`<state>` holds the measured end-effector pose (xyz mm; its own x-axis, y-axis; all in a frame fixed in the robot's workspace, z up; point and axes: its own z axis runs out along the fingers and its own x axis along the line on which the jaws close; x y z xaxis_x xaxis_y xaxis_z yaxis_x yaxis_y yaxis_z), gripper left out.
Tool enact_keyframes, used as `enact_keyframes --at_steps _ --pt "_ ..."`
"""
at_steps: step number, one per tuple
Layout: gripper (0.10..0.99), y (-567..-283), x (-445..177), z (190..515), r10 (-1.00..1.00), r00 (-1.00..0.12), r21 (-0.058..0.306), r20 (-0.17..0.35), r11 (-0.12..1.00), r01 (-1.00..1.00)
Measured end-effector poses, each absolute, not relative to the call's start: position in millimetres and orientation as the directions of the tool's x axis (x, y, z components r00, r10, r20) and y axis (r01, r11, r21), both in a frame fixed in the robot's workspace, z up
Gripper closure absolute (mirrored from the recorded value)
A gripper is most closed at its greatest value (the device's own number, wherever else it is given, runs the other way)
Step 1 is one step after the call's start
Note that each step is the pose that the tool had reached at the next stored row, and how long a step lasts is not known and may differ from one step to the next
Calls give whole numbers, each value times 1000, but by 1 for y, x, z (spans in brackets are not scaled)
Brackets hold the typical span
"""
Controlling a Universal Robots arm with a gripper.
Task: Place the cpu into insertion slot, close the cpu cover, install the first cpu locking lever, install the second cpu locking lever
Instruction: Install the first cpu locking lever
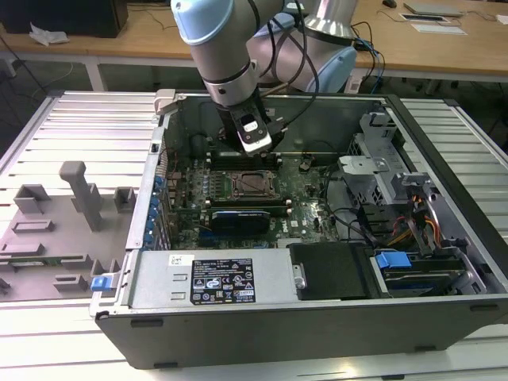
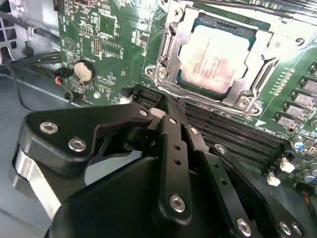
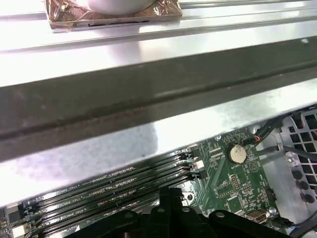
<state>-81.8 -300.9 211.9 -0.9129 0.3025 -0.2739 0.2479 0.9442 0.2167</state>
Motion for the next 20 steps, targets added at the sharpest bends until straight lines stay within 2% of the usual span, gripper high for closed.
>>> enact_keyframes --at_steps 2,4,9,14,17,20 --pt "980 -301 -82 212 302 -913 216 -273 944 248" --pt "980 -301 -77 212 302 -927 202 -223 944 259" --pt "980 -301 -68 211 302 -943 178 -140 944 276" --pt "980 -301 -68 211 301 -943 169 -139 946 277" --pt "980 -301 -68 211 287 -947 114 -146 955 272" --pt "980 -301 -68 211 278 -949 94 -146 959 267"
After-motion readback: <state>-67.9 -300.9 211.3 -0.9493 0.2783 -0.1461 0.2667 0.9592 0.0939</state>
